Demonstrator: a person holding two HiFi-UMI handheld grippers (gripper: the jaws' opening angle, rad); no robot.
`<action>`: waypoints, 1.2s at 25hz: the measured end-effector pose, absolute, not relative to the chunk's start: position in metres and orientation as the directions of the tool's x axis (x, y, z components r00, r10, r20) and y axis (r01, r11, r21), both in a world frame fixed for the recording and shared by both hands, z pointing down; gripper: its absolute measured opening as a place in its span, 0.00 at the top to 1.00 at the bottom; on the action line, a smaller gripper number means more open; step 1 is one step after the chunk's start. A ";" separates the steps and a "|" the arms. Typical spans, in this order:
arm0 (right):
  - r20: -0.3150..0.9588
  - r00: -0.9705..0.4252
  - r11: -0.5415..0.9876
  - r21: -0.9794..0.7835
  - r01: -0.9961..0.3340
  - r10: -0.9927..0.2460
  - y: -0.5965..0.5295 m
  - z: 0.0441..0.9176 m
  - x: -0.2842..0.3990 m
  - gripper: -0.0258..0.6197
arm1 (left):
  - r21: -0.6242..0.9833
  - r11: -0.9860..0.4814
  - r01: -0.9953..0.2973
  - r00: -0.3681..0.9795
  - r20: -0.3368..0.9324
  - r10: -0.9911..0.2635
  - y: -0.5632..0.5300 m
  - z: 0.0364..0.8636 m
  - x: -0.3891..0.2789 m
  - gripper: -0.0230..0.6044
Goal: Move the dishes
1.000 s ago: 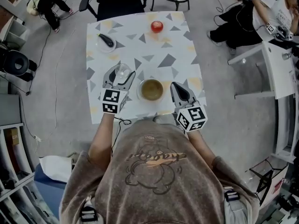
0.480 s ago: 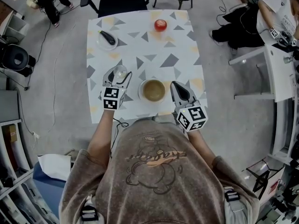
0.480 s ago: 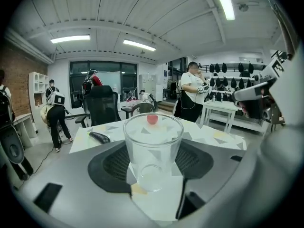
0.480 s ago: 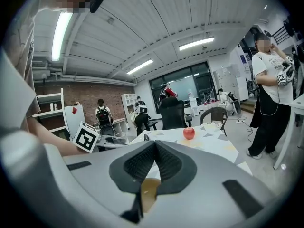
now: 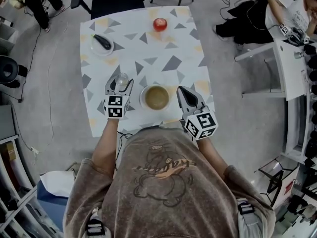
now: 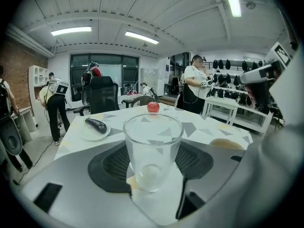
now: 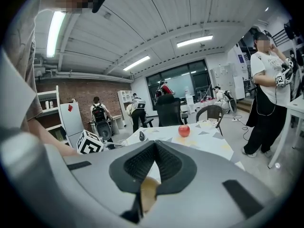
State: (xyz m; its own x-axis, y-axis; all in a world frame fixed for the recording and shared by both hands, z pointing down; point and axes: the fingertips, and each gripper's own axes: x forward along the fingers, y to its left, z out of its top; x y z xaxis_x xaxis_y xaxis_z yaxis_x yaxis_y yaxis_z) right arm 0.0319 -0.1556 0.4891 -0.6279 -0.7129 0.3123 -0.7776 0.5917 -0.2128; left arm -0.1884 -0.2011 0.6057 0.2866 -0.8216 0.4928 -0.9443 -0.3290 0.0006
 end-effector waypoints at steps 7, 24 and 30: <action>0.335 -0.617 0.581 -0.212 -0.786 -0.712 -0.160 0.493 0.036 0.96 | -0.007 -0.337 -0.942 0.288 0.501 -0.816 -0.204 0.618 -0.183 0.51; 0.336 -0.633 0.596 -0.220 -0.773 -0.697 -0.166 0.496 0.035 0.96 | -0.018 -0.318 -0.948 0.267 0.502 -0.823 -0.205 0.622 -0.182 0.51; 0.329 -0.636 0.598 -0.221 -0.770 -0.698 -0.166 0.495 0.038 0.96 | -0.018 -0.320 -0.947 0.269 0.495 -0.826 -0.204 0.618 -0.180 0.50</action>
State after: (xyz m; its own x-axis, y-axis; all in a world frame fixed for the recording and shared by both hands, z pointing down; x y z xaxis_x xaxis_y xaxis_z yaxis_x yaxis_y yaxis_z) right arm 0.0381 -0.1662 0.4952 -0.6364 -0.6976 0.3292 -0.7702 0.5983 -0.2210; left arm -0.1803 -0.2040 0.6178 0.2693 -0.8261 0.4951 -0.9473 -0.3198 -0.0183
